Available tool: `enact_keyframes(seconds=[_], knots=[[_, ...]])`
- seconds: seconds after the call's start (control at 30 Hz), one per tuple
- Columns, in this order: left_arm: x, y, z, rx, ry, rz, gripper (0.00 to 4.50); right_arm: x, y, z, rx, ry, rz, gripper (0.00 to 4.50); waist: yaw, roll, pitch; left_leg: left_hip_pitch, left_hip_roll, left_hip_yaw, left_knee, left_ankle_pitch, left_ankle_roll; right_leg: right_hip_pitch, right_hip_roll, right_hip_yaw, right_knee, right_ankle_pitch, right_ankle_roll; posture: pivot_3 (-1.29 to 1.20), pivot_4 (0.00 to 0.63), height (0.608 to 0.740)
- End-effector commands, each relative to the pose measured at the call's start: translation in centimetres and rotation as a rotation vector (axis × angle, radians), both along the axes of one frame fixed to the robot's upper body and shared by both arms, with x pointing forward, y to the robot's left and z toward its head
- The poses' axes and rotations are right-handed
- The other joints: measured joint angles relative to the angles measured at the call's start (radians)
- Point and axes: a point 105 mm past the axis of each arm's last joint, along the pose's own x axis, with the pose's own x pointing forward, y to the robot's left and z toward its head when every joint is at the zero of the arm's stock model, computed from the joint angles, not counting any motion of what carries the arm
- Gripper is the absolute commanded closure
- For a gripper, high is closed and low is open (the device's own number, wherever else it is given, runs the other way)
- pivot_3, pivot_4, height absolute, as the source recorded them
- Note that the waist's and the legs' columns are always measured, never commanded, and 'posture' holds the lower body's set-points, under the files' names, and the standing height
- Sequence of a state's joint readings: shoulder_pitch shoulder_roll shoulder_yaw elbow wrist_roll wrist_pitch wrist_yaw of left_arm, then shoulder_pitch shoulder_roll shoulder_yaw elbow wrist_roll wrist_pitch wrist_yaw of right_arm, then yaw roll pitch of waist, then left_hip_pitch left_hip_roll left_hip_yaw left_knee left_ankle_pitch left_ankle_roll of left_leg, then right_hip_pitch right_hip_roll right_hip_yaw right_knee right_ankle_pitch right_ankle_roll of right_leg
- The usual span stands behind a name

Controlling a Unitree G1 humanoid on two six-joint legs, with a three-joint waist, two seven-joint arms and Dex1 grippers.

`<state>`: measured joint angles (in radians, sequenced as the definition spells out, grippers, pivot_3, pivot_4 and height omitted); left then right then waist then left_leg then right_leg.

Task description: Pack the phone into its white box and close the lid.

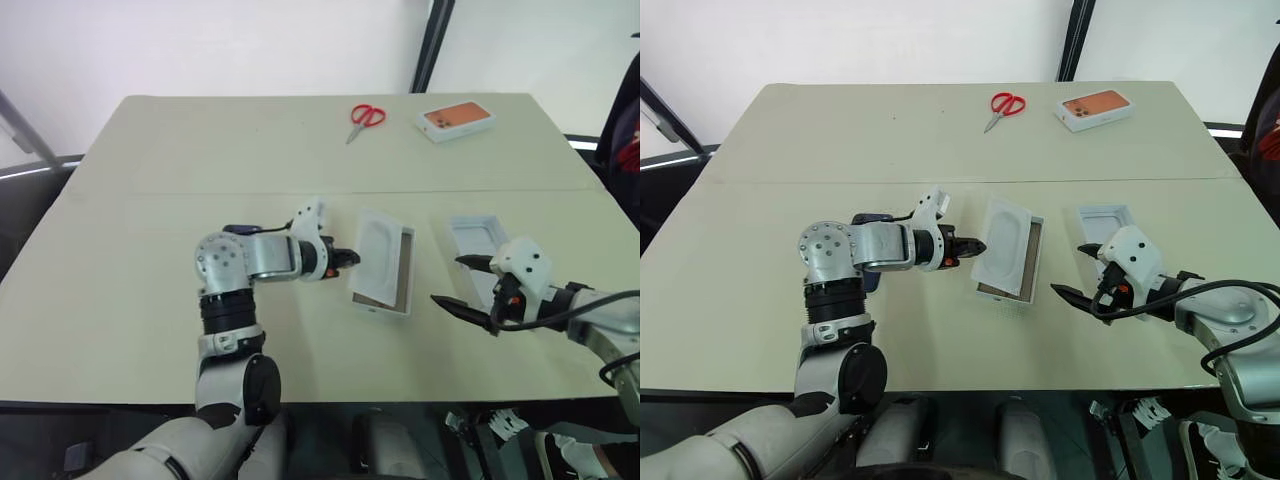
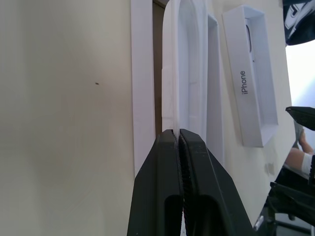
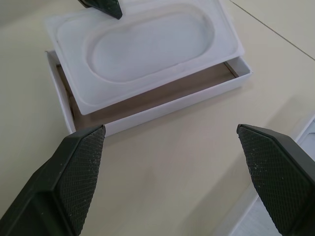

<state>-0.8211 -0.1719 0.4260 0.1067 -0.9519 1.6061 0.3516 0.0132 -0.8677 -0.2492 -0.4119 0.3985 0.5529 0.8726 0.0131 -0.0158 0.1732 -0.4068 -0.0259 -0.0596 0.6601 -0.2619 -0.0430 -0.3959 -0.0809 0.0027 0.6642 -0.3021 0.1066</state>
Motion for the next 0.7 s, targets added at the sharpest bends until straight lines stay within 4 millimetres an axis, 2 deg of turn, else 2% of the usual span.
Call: enact_keyframes(seconds=[0.03,0.1,0.2,0.33,0.37,0.43,0.57,0.6,0.63,0.7], knots=[[-2.6,-5.6,2.5,-0.138,-0.02,-0.176,4.47,-0.2,0.3,1.1,-0.009,-0.043,0.019,0.0,0.0,0.0,0.0,0.0,0.0,0.0,0.0,0.0,0.0,0.0,0.0,0.0,0.0,0.0,0.0,0.0,0.15,0.74],[-2.7,-5.6,2.4,-0.134,-0.019,-0.185,4.47,-0.2,0.4,1.1,-0.008,-0.043,0.018,0.0,0.0,0.0,0.0,0.0,0.0,0.0,0.0,0.0,0.0,0.0,0.0,0.0,0.0,0.0,0.0,0.0,0.15,0.74],[-2.8,-5.6,2.4,-0.13,-0.022,-0.194,3.64,-0.3,0.5,1.1,-0.005,-0.042,0.02,0.0,0.0,0.0,0.0,0.0,0.0,0.0,0.0,0.0,0.0,0.0,0.0,0.0,0.0,0.0,0.0,0.0,0.15,0.74],[-2.8,-5.3,2.8,-0.136,-0.046,-0.207,1.64,-0.3,0.7,1.2,-0.004,-0.048,0.022,0.0,0.0,0.0,0.0,0.0,0.0,0.0,0.0,0.0,0.0,0.0,0.0,0.0,0.0,0.0,0.0,0.0,0.15,0.74],[-2.8,-5.1,2.8,-0.135,-0.054,-0.207,1.27,-0.2,0.8,1.3,-0.003,-0.053,0.023,0.0,0.0,0.0,0.0,0.0,0.0,0.0,0.0,0.0,0.0,0.0,0.0,0.0,0.0,0.0,0.0,0.0,0.15,0.74],[-2.5,-4.1,3.3,-0.151,-0.081,-0.198,0.35,0.1,1.0,1.6,0.002,-0.063,0.022,0.0,0.0,0.0,0.0,0.0,0.0,0.0,0.0,0.0,0.0,0.0,0.0,0.0,0.0,0.0,0.0,0.0,0.15,0.74],[-1.6,-0.8,5.4,-0.183,-0.203,-0.148,0.35,0.6,2.0,2.8,0.021,-0.105,0.04,0.0,-0.003,0.0,0.0,0.0,0.0,0.0,0.0,0.0,0.0,0.0,0.0,0.0,0.0,0.0,0.0,0.0,0.15,0.74],[-1.1,1.0,5.8,-0.126,-0.282,-0.111,0.35,0.9,2.8,3.2,0.042,-0.115,0.061,0.0,-0.007,0.0,0.0,0.0,0.0,0.0,0.0,0.0,0.0,0.0,0.0,0.0,0.0,0.0,0.0,0.0,0.15,0.74],[-0.6,2.9,6.2,-0.073,-0.362,-0.058,0.31,1.0,3.8,3.4,0.062,-0.111,0.09,0.25,-0.015,0.0,0.0,0.0,0.001,0.0,0.0,0.0,0.0,-0.001,0.001,0.0,0.001,0.0,0.0,0.0,0.15,0.74],[-0.2,4.7,6.5,-0.011,-0.458,-0.018,0.29,1.2,4.8,3.6,0.08,-0.099,0.12,0.82,-0.029,0.002,-0.001,0.001,0.002,0.0,-0.002,0.001,-0.002,-0.001,0.002,0.001,0.001,0.0,0.0,0.0,0.15,0.74]])
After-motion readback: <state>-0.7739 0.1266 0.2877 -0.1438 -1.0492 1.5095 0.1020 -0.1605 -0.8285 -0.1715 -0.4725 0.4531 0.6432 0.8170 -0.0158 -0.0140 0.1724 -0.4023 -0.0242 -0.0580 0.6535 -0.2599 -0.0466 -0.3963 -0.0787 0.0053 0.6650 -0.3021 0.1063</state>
